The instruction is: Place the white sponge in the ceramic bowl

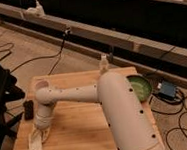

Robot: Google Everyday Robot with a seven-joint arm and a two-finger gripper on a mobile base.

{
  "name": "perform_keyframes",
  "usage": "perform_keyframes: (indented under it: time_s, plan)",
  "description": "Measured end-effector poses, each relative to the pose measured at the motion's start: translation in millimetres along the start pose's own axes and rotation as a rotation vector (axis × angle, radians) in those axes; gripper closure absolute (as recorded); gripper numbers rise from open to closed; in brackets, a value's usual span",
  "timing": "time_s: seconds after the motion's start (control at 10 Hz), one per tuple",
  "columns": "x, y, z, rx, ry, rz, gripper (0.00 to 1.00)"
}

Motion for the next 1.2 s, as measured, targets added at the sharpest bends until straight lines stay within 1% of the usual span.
perform_keyframes:
  time_s: [0.2, 0.3, 0.4, 0.5, 0.7, 0.9, 1.0, 1.1, 1.2]
  plan:
    - [3.7, 9.1, -28.8, 0.011, -0.061, -0.01, 1.0]
    - [6.7, 19.2, -43.7, 0.007, -0.098, -0.031, 1.0]
    - [8.9, 27.4, -58.8, -0.012, -0.134, -0.047, 1.0]
    - [11.0, 34.8, -73.5, -0.054, -0.171, -0.063, 1.0]
    - [12.3, 36.9, -103.0, -0.164, -0.245, -0.065, 1.0]
    - [9.9, 11.0, -141.4, -0.309, -0.337, -0.009, 1.0]
    - [9.8, -2.2, -156.1, -0.354, -0.372, 0.014, 1.0]
    - [11.0, -25.2, -176.0, -0.406, -0.421, 0.053, 1.0]
    - [14.2, -53.2, -192.6, -0.441, -0.464, 0.099, 1.0]
